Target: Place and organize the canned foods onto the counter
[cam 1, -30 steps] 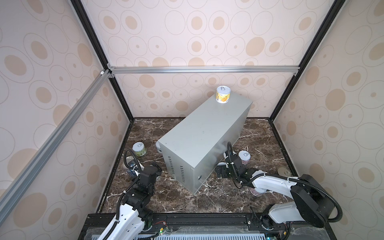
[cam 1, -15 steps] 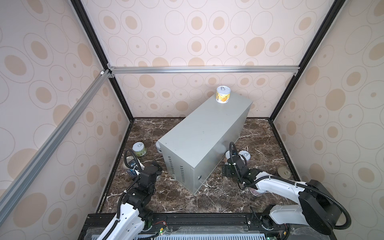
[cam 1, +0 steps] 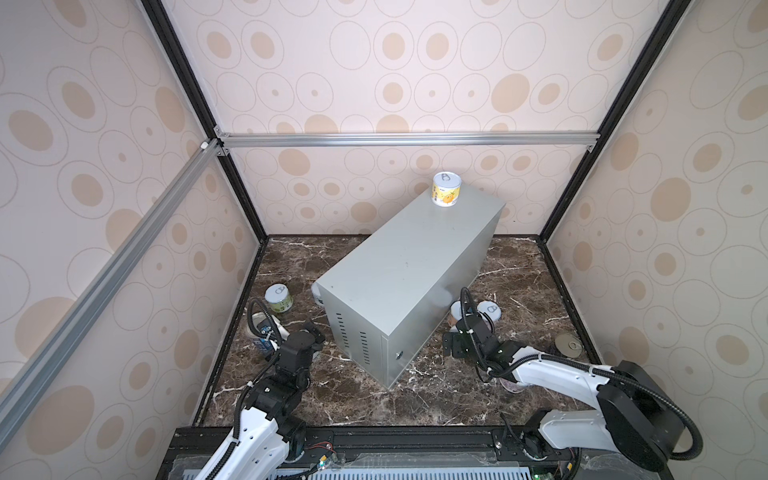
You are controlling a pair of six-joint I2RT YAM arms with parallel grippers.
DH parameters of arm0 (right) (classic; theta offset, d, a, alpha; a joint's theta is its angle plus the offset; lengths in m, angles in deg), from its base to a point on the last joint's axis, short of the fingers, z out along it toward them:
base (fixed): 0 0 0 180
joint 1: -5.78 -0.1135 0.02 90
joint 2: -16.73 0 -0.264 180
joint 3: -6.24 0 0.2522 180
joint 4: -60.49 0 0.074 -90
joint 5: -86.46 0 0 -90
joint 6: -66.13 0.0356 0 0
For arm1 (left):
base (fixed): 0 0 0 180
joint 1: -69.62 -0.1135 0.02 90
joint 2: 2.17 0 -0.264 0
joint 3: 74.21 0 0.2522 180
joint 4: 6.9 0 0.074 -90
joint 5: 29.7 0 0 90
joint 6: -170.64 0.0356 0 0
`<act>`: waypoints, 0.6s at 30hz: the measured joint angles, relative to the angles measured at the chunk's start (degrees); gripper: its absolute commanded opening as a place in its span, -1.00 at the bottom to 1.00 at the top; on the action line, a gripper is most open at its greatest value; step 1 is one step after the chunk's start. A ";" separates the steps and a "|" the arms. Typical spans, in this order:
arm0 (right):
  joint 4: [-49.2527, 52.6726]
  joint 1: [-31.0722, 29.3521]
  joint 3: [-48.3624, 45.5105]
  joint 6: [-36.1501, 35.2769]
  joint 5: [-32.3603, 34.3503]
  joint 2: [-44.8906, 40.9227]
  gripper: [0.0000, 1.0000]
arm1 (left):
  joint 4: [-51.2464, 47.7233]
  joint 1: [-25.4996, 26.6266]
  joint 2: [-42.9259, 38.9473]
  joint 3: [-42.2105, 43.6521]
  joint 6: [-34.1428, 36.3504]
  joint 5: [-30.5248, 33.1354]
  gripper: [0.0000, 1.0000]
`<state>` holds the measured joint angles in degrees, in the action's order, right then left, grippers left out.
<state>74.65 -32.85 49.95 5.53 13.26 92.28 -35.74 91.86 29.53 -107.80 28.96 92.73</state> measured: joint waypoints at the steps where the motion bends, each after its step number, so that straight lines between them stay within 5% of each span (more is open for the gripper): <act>1: -0.28 0.00 0.00 0.09 -0.17 0.83 0.99 | 0.00 0.00 -0.20 0.11 0.00 0.00 0.99; 18: -4.55 0.00 -0.66 1.42 0.92 4.70 0.77 | -0.02 0.00 -1.55 0.83 0.02 -0.22 0.99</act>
<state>70.11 -32.85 49.30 6.95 14.17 96.98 -35.76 91.86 27.98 -106.97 28.98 92.51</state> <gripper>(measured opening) 0.888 0.994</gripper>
